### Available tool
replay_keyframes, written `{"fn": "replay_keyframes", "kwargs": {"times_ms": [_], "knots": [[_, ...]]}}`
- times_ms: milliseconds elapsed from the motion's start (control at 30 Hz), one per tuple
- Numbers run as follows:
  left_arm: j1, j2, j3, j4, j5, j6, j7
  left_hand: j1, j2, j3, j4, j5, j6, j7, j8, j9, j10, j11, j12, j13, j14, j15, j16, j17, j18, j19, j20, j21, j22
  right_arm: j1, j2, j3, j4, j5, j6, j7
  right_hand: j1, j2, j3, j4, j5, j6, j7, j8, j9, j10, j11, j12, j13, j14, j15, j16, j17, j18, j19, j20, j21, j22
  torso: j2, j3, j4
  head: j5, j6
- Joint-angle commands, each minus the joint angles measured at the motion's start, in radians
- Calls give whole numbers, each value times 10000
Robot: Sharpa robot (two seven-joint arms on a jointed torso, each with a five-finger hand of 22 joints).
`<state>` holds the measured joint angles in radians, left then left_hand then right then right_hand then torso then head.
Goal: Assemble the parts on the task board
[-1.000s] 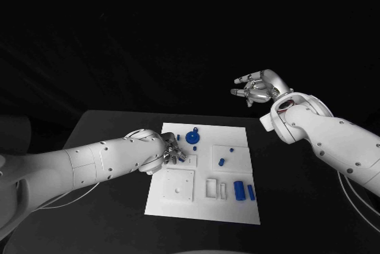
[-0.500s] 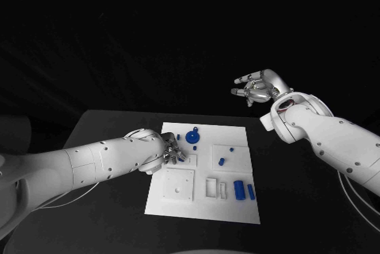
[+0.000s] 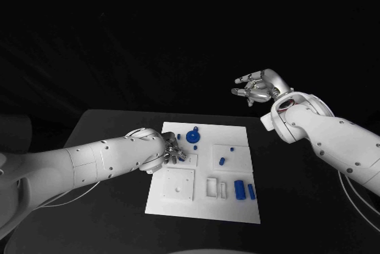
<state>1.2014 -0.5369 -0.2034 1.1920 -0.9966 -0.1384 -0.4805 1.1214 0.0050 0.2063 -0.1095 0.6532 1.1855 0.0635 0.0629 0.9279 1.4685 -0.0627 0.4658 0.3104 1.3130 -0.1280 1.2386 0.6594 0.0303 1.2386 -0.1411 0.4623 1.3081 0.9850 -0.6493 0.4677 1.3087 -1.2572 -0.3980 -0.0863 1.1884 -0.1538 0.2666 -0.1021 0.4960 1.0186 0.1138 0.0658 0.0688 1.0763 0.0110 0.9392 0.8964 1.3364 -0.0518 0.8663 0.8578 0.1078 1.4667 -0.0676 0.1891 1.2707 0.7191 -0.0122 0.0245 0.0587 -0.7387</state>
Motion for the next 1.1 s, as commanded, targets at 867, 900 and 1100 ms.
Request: {"fn": "replay_keyframes", "kwargs": {"times_ms": [867, 900, 1100], "knots": [[-55, 116, -34, -94, -249, 501, -266, -256, 269, 400, -492, 62, 1726, -1146, 61, 2334, 469, -226, 1099, -27, 580, -19, 753, 1459, -40, 204, 41, 169, 188, -2, 87, 0, -86, -134, 89, -1, -19, 53, 102, -30, 209, 87, -6, -31, -1, -9, -23, -20, 4, -72, -42, 5, -11, 152, 275, -64, -48, 48, -2, -1, 5, -3, -70], [-55, 116, -34, -95, -251, 492, -264, -278, 287, 407, -505, 63, 1738, -1150, 59, 2389, 472, -227, 1130, -72, 589, -18, 759, 1486, -32, 199, 46, 183, 185, -2, 88, -1, -88, -134, 89, -1, -19, 53, 102, -30, 209, 87, -6, -31, -1, -9, -23, -20, 4, -72, -42, 5, -11, 152, 275, -64, -48, 48, -1, -2, 6, -5, -71], [-55, 114, -33, -107, -260, 376, -243, -332, 357, 403, -509, 51, 1816, -1176, 67, 2598, 475, -244, 1281, -139, 657, -28, 841, 1665, -23, 208, 45, 254, 187, -6, 95, -1, -101, -134, 95, 0, -38, 44, 129, -36, 252, 90, -7, -32, -2, -8, -23, -23, 3, -72, -43, 5, -11, 151, 278, -66, -63, 58, 1, -5, 1, -5, -78]]}}
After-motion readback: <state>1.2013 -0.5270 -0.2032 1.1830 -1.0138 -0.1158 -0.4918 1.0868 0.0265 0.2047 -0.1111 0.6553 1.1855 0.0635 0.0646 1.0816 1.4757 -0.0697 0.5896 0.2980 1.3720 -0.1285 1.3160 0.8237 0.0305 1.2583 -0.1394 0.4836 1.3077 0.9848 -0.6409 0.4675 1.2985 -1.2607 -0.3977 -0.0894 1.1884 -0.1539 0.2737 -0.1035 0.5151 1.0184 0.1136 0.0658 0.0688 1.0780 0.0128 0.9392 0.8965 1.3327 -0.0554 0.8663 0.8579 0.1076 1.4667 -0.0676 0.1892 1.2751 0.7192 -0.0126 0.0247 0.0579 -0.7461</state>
